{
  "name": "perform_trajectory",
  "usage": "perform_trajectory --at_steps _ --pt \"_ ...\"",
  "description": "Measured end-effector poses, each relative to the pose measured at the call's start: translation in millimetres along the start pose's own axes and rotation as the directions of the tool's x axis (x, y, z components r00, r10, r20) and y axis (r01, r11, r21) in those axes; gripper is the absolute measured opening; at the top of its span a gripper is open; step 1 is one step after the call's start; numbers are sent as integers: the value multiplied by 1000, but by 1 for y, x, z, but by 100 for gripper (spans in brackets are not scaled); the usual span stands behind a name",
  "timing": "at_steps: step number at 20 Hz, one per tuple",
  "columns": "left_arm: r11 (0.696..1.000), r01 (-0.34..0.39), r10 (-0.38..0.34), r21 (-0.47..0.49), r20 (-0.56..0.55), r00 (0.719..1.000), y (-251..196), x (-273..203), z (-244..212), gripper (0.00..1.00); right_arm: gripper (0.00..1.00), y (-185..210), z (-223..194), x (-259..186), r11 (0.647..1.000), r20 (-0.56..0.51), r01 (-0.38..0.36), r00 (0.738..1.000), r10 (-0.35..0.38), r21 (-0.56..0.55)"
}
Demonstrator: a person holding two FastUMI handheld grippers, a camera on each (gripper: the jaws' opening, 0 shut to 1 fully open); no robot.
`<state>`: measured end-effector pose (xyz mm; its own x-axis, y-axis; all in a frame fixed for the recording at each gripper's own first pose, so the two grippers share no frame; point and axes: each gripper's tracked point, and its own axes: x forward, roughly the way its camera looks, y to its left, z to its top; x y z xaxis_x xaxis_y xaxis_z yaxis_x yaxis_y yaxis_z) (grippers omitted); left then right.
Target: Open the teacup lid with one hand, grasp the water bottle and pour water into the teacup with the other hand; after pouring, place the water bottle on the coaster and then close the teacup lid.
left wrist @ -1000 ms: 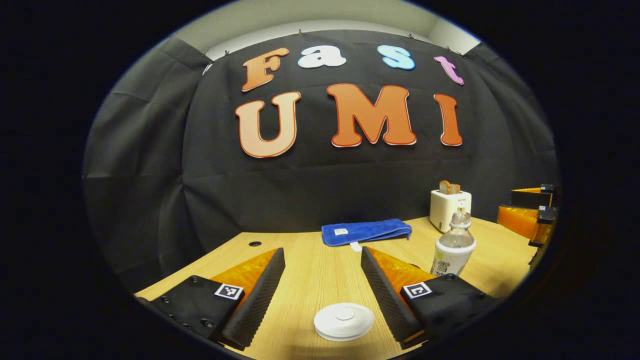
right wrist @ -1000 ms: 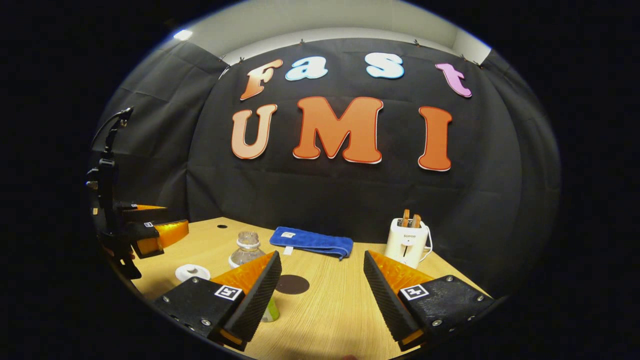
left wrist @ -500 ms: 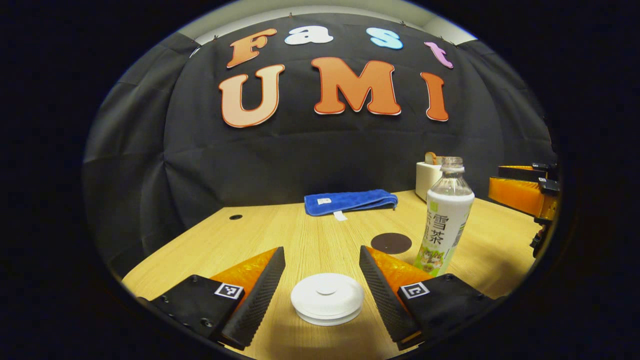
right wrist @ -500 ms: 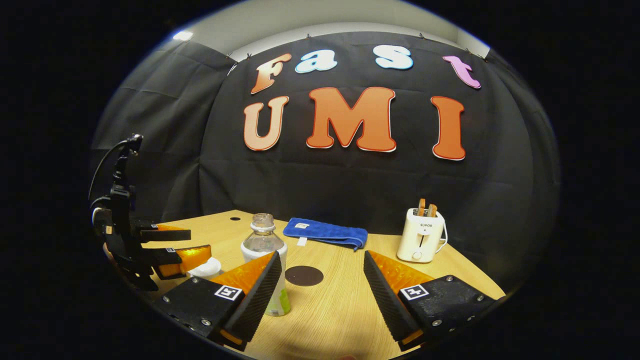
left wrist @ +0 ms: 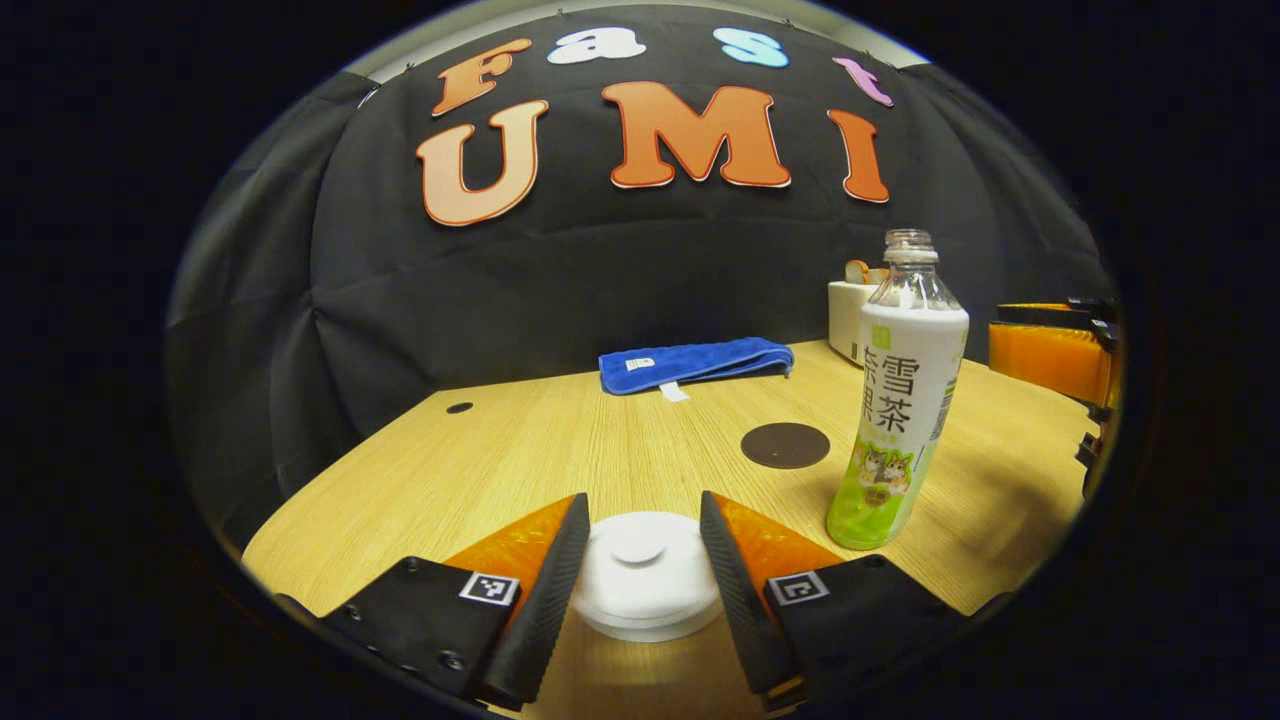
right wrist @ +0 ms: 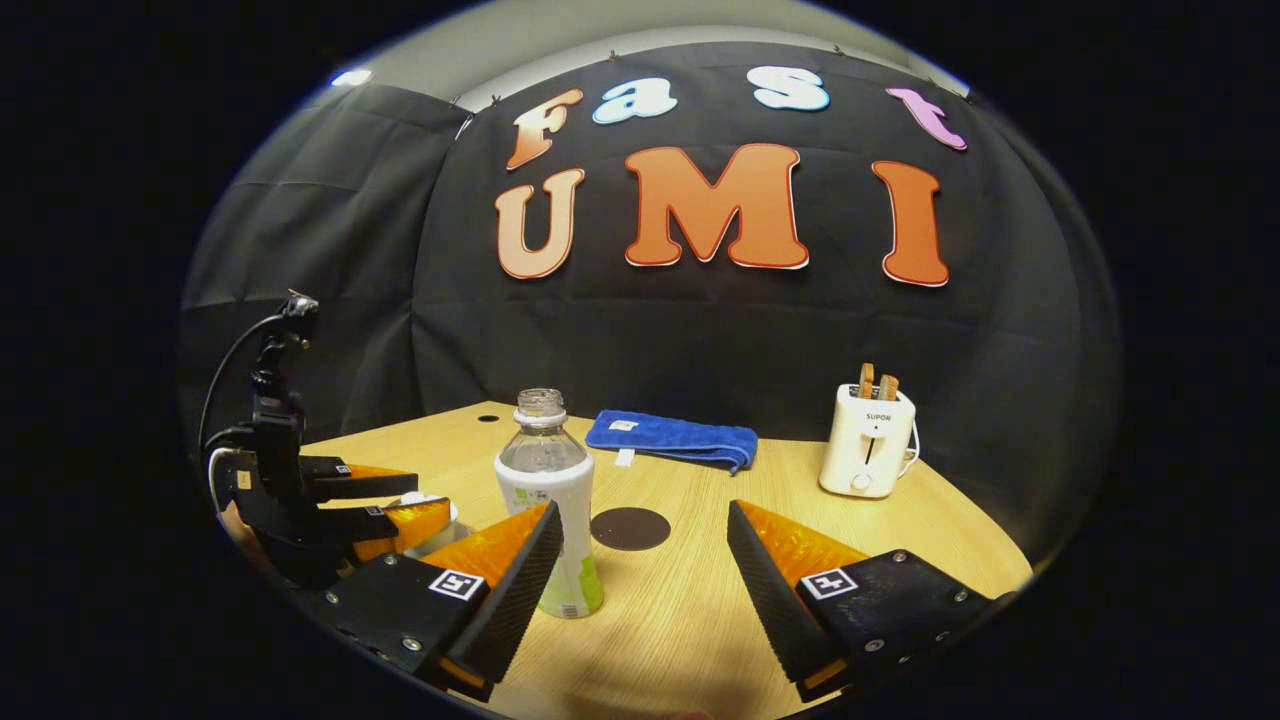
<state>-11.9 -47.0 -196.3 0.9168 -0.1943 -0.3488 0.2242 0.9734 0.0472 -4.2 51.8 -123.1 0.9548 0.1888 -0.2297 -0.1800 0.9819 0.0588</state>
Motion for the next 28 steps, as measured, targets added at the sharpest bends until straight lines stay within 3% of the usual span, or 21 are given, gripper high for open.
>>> perform_trajectory --at_steps 3,6,7,10,11,22,28 --pt "1000 -3 3 -3 -2 1000 0 2 2 63 99 -1 -2 1 1000 -5 6 1000 -6 -4" --pt "1000 -18 18 -4 12 1000 4 4 3 61 99 3 -8 3 1000 -22 -12 1000 12 10" --pt "1000 -19 19 -6 1 1000 3 5 2 46 99 3 -9 4 1000 -27 -13 1000 14 11" --pt "999 -42 42 -18 17 999 9 6 5 46 99 5 -10 3 1000 -28 -18 999 18 2" --pt "999 -39 39 -32 10 999 9 6 4 34 99 6 -10 3 1000 -29 -22 999 22 -1" --pt "993 -80 88 -83 99 991 39 -5 33 31 99 41 -18 16 994 -66 -110 992 109 -15" --pt "988 -129 140 -85 137 981 70 -19 39 33 99 66 -36 33 989 -141 -146 979 146 7"
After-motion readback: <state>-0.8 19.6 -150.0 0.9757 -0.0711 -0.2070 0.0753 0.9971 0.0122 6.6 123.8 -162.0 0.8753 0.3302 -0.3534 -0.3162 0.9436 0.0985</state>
